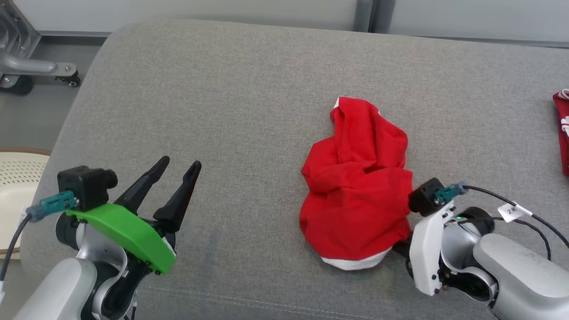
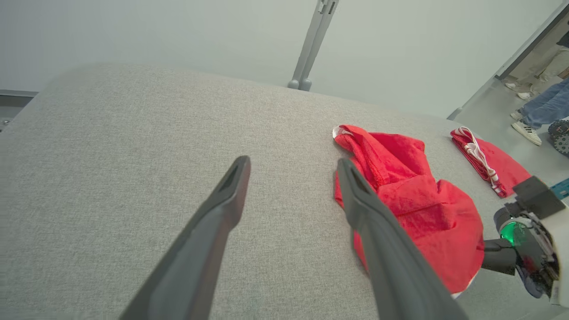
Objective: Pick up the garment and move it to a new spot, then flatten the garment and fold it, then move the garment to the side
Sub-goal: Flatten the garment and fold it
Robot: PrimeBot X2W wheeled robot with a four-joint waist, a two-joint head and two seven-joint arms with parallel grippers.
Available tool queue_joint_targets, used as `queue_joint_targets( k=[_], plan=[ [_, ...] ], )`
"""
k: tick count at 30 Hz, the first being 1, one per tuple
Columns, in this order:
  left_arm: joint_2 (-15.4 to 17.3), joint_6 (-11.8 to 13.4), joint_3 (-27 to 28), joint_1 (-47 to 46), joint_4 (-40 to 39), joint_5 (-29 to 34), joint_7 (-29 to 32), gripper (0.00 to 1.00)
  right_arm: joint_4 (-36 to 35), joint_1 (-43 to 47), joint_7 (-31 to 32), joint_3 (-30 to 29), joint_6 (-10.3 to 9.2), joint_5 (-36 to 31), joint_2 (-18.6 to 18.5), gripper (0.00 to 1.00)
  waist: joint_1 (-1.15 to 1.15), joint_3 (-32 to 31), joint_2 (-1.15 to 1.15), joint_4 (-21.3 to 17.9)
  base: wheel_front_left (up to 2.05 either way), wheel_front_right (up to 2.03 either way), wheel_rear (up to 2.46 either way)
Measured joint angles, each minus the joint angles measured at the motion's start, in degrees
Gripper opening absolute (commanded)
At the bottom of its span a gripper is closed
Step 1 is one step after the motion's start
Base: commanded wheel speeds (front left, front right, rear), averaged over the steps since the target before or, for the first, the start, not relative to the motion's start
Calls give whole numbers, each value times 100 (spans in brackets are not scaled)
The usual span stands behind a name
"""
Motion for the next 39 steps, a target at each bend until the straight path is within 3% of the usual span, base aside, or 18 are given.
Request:
queue_joint_targets(
  k=[5,10,12,20,23,25,32,39],
  plan=[
    [-109,35,52,307,2,-81,-264,100,-1401,-315,522,-257,-1,1317,98,0,0,-185,0,11,0,0,0],
    [-369,30,-109,397,-20,-119,-420,100,-1891,-1198,856,-1340,-10,2251,247,0,0,-381,0,9,0,0,0],
    [-523,20,-233,405,-60,-125,-454,100,-1893,-1429,1022,-1650,-167,2496,250,0,0,-444,0,30,0,0,0],
    [-1042,-179,-754,402,-124,-125,-527,100,-1785,-2424,1473,-2217,-1135,2646,355,0,0,-510,0,333,0,0,0],
    [-1161,-220,-872,397,-42,-123,-578,100,-1782,-2763,1690,-2186,-1293,2646,461,0,0,-524,0,483,0,0,0],
    [-1177,-223,-915,386,40,-114,-578,100,-1778,-2833,1851,-2107,-1301,2644,432,0,0,-538,0,582,0,0,0],
    [-1110,-192,-866,404,216,-55,-627,100,-1586,-1817,2377,-1683,-1325,2648,-230,0,0,-638,0,835,0,0,0],
    [-769,-114,-833,673,233,-47,-557,100,-1504,-281,2798,-1466,-1399,2916,-929,0,0,-700,0,647,0,0,0]
  ],
)
